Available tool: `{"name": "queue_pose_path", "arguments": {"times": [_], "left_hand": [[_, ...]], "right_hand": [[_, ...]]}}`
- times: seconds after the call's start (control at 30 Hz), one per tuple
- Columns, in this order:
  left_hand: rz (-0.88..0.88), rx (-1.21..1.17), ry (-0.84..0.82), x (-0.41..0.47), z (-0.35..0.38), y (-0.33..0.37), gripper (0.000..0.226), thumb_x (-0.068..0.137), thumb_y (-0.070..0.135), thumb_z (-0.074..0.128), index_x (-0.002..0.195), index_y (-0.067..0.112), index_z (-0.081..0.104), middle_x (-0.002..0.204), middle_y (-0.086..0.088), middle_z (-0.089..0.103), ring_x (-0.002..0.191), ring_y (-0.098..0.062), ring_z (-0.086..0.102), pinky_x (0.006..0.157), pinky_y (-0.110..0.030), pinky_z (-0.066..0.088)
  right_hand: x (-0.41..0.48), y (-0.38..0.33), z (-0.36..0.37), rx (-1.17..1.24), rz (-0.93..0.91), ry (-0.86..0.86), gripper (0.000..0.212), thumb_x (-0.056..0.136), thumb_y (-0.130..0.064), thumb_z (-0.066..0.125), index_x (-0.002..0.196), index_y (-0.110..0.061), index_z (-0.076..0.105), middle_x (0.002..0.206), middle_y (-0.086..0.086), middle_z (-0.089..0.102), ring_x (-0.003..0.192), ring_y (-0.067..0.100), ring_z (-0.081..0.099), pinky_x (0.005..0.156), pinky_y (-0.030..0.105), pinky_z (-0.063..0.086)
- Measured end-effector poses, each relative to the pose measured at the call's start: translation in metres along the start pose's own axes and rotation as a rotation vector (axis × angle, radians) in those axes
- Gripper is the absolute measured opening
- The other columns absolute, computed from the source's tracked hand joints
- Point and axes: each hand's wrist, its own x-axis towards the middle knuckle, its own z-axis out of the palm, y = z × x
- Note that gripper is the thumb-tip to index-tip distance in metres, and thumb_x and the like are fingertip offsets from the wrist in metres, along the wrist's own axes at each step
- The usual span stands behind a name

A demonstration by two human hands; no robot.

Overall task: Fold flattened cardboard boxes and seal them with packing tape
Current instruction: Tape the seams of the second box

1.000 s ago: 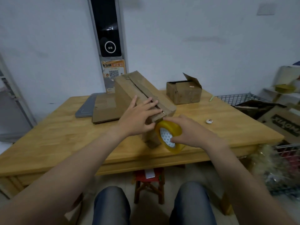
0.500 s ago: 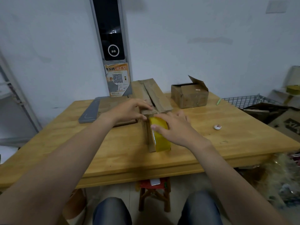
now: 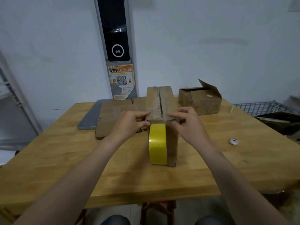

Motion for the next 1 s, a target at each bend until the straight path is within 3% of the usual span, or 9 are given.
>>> {"name": "queue_pose_path", "arguments": {"times": [0.13,0.3,0.47,0.63,0.7,0.73,0.8,0.93,1.0], "left_hand": [[0.064,0.057,0.008,0.000,0.000,-0.003,0.048,0.083,0.019,0.083,0.129,0.025,0.069,0.120,0.007,0.073,0.100,0.012,0.062,0.086,0.001,0.043],[0.094,0.036,-0.014,0.008,0.003,-0.006,0.046,0.087,0.015,0.080,0.129,0.029,0.069,0.121,0.007,0.073,0.105,0.005,0.066,0.098,-0.018,0.052],[0.163,0.104,-0.019,0.015,0.002,-0.007,0.047,0.088,0.012,0.078,0.130,0.030,0.069,0.119,0.010,0.073,0.100,0.009,0.063,0.085,0.001,0.043],[0.230,0.166,-0.054,0.018,0.001,-0.007,0.058,0.094,0.007,0.070,0.137,0.043,0.060,0.116,0.011,0.075,0.096,0.004,0.065,0.081,-0.003,0.046],[0.232,0.136,-0.091,0.018,-0.001,-0.007,0.069,0.098,0.007,0.060,0.148,0.051,0.044,0.090,0.010,0.075,0.080,0.000,0.066,0.083,-0.013,0.053],[0.218,0.117,-0.094,0.019,-0.003,-0.006,0.072,0.099,0.008,0.055,0.153,0.051,0.034,0.073,0.007,0.067,0.067,-0.002,0.060,0.074,-0.012,0.050],[0.184,0.125,-0.073,0.021,-0.003,0.000,0.068,0.103,0.016,0.052,0.157,0.048,0.027,0.067,-0.003,0.064,0.057,-0.008,0.052,0.059,-0.017,0.045],[0.217,0.314,-0.039,0.027,-0.004,0.007,0.054,0.102,0.030,0.058,0.151,0.046,0.042,0.072,-0.001,0.068,0.071,-0.017,0.062,0.065,-0.032,0.046],[0.229,0.417,-0.097,0.033,-0.012,0.003,0.046,0.101,0.033,0.060,0.145,0.043,0.052,0.099,-0.001,0.075,0.096,-0.016,0.066,0.082,-0.032,0.050]], "right_hand": [[0.009,-0.003,0.000,-0.049,-0.024,-0.011,0.032,0.091,-0.020,0.074,0.119,-0.034,0.074,0.126,-0.006,0.053,0.121,0.011,0.053,0.106,0.033,0.048],[0.016,-0.002,0.004,-0.067,-0.051,0.010,0.031,0.089,-0.017,0.076,0.113,-0.038,0.075,0.117,-0.008,0.058,0.118,0.010,0.056,0.101,0.032,0.050],[0.021,-0.001,0.006,-0.033,-0.062,0.034,0.032,0.087,-0.014,0.078,0.112,-0.035,0.077,0.113,-0.010,0.060,0.108,0.009,0.060,0.095,0.030,0.053],[0.020,0.000,0.010,-0.046,-0.067,0.026,0.029,0.091,-0.013,0.073,0.109,-0.036,0.078,0.117,-0.008,0.060,0.117,0.009,0.057,0.097,0.020,0.043],[0.021,0.001,0.013,-0.071,-0.078,0.017,0.030,0.093,-0.014,0.070,0.110,-0.038,0.077,0.125,-0.002,0.061,0.125,0.013,0.054,0.105,0.028,0.044],[0.021,0.001,0.014,-0.088,-0.080,0.011,0.031,0.094,-0.015,0.070,0.110,-0.039,0.076,0.127,0.000,0.060,0.127,0.015,0.053,0.107,0.032,0.044],[0.020,0.000,0.015,-0.117,-0.080,0.001,0.032,0.095,-0.015,0.068,0.111,-0.042,0.075,0.130,0.001,0.060,0.129,0.017,0.052,0.107,0.034,0.044],[0.013,-0.008,0.008,-0.215,-0.076,-0.028,0.036,0.100,-0.018,0.058,0.118,-0.046,0.071,0.145,0.000,0.054,0.130,0.020,0.053,0.106,0.040,0.047],[0.010,-0.014,0.002,-0.335,-0.055,-0.082,0.039,0.103,-0.020,0.050,0.122,-0.049,0.069,0.152,-0.006,0.047,0.134,0.020,0.050,0.101,0.039,0.047]]}}
